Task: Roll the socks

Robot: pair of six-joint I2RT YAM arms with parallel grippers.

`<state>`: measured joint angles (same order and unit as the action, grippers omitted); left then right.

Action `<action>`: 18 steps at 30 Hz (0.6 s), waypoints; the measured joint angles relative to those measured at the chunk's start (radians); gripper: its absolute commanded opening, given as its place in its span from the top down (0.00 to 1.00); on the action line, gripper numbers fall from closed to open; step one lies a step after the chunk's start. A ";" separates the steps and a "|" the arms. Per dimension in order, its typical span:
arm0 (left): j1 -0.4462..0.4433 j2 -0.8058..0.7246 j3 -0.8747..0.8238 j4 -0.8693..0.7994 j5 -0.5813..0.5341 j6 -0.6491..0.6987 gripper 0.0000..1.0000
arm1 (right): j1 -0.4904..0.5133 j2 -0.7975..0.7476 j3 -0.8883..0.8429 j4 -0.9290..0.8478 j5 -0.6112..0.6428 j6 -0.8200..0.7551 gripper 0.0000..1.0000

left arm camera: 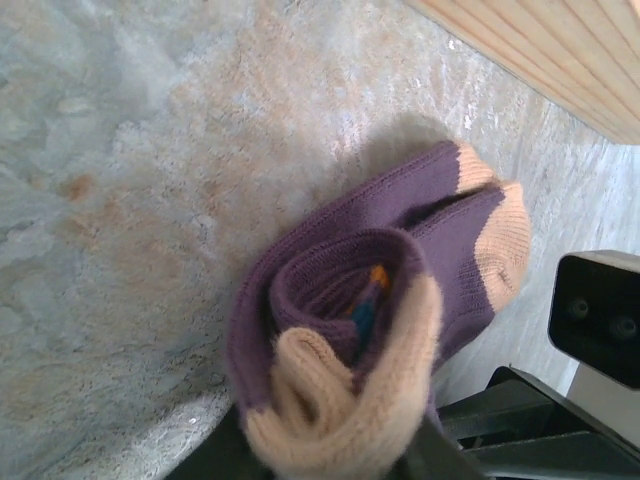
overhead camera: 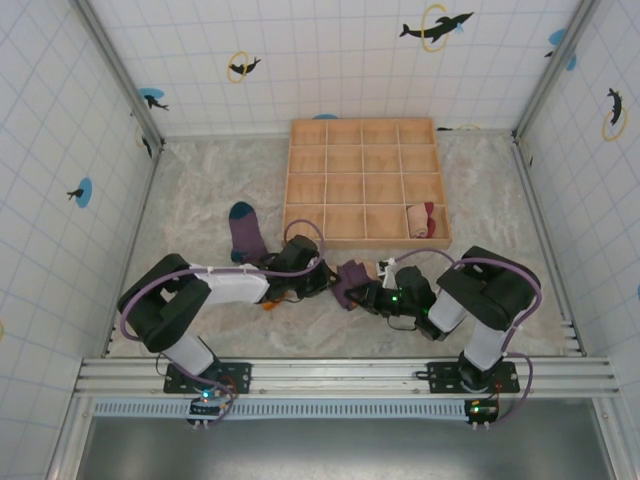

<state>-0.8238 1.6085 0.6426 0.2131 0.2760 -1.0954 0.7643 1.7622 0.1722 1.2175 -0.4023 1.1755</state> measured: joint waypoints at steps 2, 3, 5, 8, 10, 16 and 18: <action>0.000 0.000 0.001 0.000 0.000 -0.008 0.98 | 0.000 -0.016 0.005 -0.028 0.002 -0.011 0.89; 0.000 0.000 0.003 -0.003 0.000 -0.005 1.00 | 0.000 -0.032 0.008 -0.054 0.008 -0.022 0.83; 0.000 0.000 0.014 -0.024 -0.004 -0.009 1.00 | 0.003 -0.079 0.021 -0.134 0.021 -0.048 0.70; 0.000 0.000 0.040 -0.075 -0.009 -0.008 1.00 | 0.027 -0.178 0.069 -0.343 0.070 -0.134 0.55; 0.000 0.000 0.056 -0.111 -0.011 -0.008 1.00 | 0.053 -0.248 0.123 -0.512 0.119 -0.203 0.49; 0.005 -0.007 0.098 -0.221 -0.010 -0.004 1.00 | 0.182 -0.387 0.315 -0.938 0.362 -0.426 0.37; 0.011 -0.017 0.099 -0.254 -0.010 -0.002 1.00 | 0.264 -0.400 0.383 -1.052 0.496 -0.505 0.35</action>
<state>-0.8127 1.5917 0.7418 -0.0414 0.2657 -1.0969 1.0279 1.3624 0.5556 0.1650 0.0940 0.6704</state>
